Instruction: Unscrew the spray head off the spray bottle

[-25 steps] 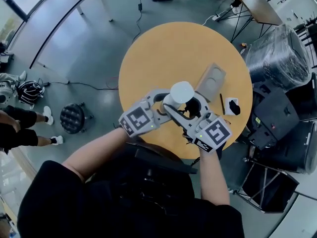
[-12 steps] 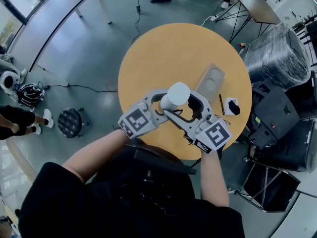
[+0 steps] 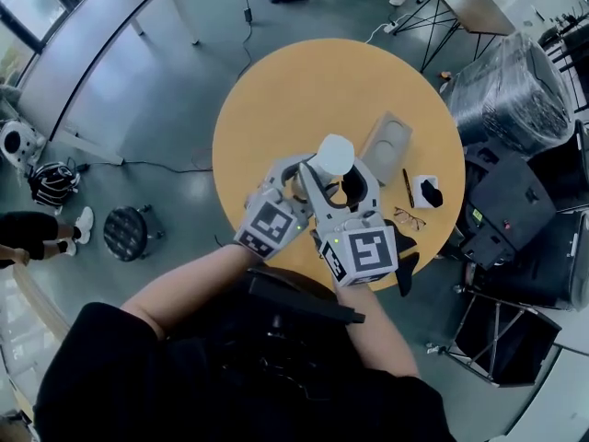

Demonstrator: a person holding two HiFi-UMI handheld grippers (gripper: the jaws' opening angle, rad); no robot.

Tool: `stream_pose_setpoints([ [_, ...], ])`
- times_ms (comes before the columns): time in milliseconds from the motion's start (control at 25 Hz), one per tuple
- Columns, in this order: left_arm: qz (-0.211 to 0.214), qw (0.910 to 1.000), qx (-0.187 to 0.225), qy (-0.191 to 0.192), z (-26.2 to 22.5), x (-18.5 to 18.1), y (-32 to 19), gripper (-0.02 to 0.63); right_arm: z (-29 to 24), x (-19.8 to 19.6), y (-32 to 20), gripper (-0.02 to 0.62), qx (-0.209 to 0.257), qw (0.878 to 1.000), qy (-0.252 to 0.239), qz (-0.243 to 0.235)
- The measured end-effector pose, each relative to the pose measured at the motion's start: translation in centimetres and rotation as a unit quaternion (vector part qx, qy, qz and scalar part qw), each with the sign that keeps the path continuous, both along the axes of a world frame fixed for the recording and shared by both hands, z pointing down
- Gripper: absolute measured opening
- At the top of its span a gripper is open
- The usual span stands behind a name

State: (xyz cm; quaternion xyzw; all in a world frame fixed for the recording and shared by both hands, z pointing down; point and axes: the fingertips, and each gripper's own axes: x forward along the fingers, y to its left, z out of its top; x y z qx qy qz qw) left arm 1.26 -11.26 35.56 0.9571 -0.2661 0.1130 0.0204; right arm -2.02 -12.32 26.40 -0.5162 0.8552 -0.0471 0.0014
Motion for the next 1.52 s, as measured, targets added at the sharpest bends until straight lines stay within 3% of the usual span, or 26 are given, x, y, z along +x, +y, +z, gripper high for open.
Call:
stream_pose_setpoints([
  [40,0.008,1.0000,-0.002,0.004,0.0,0.2,0.1,0.302,0.0,-0.1,0.1,0.239,0.003,1.000,0.000,-0.013],
  [120,0.035,0.9993,-0.005,0.014,-0.2,0.7,0.7,0.302,-0.2,-0.1,0.8,0.233,0.010,0.999,-0.001,-0.051],
  [280,0.130,0.9909,0.000,0.035,-1.1,1.6,2.6,0.302,-1.2,0.1,2.5,0.232,0.031,0.986,-0.013,-0.161],
  [400,0.220,0.9742,-0.007,0.048,-1.9,1.2,4.7,0.302,-2.0,-0.7,4.2,0.232,0.038,0.967,-0.022,-0.250],
  [560,0.328,0.9427,-0.025,0.054,-2.3,0.9,9.3,0.302,-2.3,-1.1,8.3,0.231,0.041,0.936,-0.037,-0.348],
  [680,0.377,0.9234,-0.040,0.060,-2.8,1.4,12.2,0.302,-2.3,-0.7,11.1,0.230,0.033,0.917,-0.043,-0.396],
  [800,0.402,0.9118,-0.051,0.066,-3.6,1.1,12.9,0.302,-3.0,-0.9,11.5,0.230,0.032,0.906,-0.051,-0.418],
  [960,0.410,0.9082,-0.049,0.070,-4.0,0.4,13.2,0.302,-3.7,-1.2,11.6,0.230,0.033,0.901,-0.063,-0.427],
  [1520,0.389,0.9184,-0.035,0.062,-2.2,-0.1,13.6,0.302,-7.0,-1.0,12.3,0.230,0.057,0.906,-0.061,-0.416],
])
